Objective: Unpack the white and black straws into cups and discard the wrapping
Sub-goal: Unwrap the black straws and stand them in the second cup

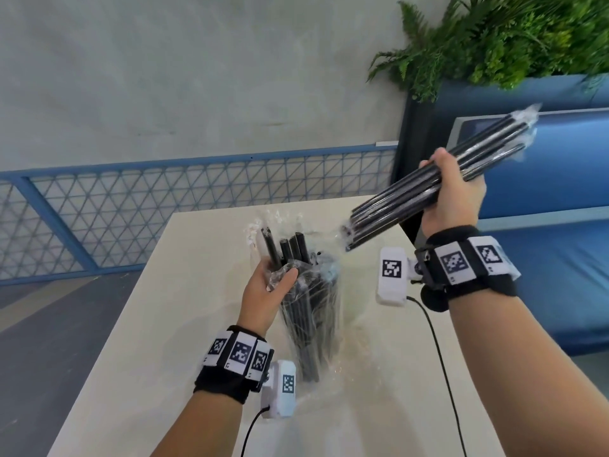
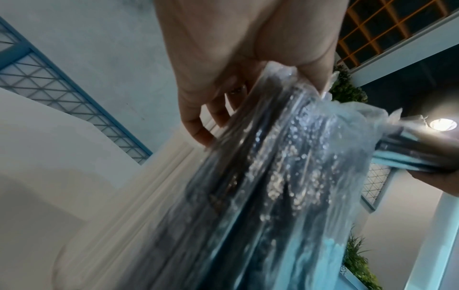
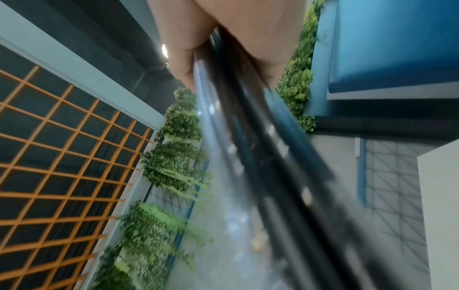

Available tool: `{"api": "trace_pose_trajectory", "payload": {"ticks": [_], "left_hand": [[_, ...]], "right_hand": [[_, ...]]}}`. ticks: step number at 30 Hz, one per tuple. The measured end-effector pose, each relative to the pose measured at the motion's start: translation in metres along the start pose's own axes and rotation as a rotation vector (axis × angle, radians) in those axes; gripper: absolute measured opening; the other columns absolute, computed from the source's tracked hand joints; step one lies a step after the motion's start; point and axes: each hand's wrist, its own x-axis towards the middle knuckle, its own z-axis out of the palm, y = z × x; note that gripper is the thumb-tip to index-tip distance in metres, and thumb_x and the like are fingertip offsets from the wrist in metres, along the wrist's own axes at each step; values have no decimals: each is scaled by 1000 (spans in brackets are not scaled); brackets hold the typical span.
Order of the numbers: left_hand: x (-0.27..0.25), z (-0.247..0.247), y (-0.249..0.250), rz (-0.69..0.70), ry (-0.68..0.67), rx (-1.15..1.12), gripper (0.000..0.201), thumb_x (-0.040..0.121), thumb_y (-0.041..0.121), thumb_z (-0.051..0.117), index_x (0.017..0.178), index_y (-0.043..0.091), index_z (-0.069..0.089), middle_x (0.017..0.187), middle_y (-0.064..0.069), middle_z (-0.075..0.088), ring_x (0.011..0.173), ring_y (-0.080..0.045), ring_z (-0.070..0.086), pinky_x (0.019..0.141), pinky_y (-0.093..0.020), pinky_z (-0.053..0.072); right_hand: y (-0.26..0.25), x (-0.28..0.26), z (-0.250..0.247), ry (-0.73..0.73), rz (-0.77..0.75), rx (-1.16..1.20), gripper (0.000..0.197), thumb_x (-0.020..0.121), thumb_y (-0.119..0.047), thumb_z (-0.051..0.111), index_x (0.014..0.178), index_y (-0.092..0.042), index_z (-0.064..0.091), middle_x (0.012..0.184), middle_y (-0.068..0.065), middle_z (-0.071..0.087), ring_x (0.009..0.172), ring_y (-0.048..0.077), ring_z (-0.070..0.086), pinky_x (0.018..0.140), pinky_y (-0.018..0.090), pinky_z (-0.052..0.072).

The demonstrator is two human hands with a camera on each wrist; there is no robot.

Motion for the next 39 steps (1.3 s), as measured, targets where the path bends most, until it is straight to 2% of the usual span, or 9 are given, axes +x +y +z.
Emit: {"api": "trace_pose_trajectory", "payload": {"ticks": [4, 9, 17, 21, 23, 26, 30, 34, 39], "left_hand": [[1, 2, -1, -3, 33, -21, 22, 85, 22, 64, 104, 32, 56, 104, 11, 65, 99, -5, 61, 87, -22, 45], [-2, 6, -4, 3, 37, -48, 34, 81, 35, 68, 112, 24, 58, 109, 3, 67, 105, -12, 62, 92, -29, 47], [-8, 10, -3, 11, 33, -59, 30, 81, 32, 65, 109, 30, 56, 109, 7, 65, 105, -7, 60, 91, -23, 45], [-10, 10, -2, 21, 32, -75, 26, 82, 26, 65, 104, 35, 55, 107, 12, 65, 101, 0, 60, 83, -8, 46], [-12, 8, -1, 19, 22, -95, 30, 80, 27, 67, 108, 32, 55, 107, 11, 65, 101, -1, 61, 82, -8, 46], [-15, 7, -3, 19, -54, -92, 60, 66, 28, 79, 119, 22, 51, 110, 5, 65, 102, -6, 63, 87, -21, 50], [-19, 6, -12, 12, -213, -6, 92, 52, 9, 88, 130, 19, 38, 115, 4, 64, 104, -8, 64, 88, -25, 52], [-24, 9, -22, -4, -244, 72, 82, 54, 11, 88, 123, 21, 44, 106, 9, 66, 96, 3, 64, 83, -18, 52], [-25, 12, -26, -30, -262, 94, 70, 56, 9, 87, 113, 21, 48, 95, 16, 65, 82, 13, 62, 75, -10, 48]], "right_hand": [[-3, 11, 3, 139, -195, -74, 64, 66, -19, 74, 121, 2, 47, 103, 20, 62, 97, 37, 64, 92, 50, 51], [47, -1, -3, -63, -161, -495, 59, 80, -20, 71, 130, -10, 42, 121, 0, 58, 105, 7, 57, 89, 8, 44], [104, -13, -32, -269, 34, -850, 68, 72, -25, 78, 127, -12, 40, 119, 3, 53, 114, 21, 53, 97, 34, 44], [87, -34, -32, -240, -310, -917, 76, 69, -36, 78, 132, -16, 40, 131, 4, 42, 122, 17, 42, 105, 30, 35], [76, -60, -31, -371, -504, -898, 45, 76, -34, 71, 114, -15, 54, 112, -1, 52, 100, 14, 53, 91, 29, 45], [78, -93, -30, -736, -469, -1041, 19, 83, -22, 67, 101, -13, 64, 94, -3, 65, 81, 9, 58, 80, 28, 49], [82, -100, -25, -911, -301, -1296, 45, 83, -24, 67, 124, -13, 55, 113, 2, 65, 101, 15, 56, 88, 18, 39], [75, -102, -17, -1043, -297, -1593, 60, 80, -31, 69, 132, -15, 42, 113, 3, 61, 96, 18, 38, 85, 29, 38], [69, -95, -8, -1245, -243, -1665, 62, 71, -27, 76, 123, -9, 48, 112, 5, 59, 107, 23, 47, 80, 25, 35]]}}
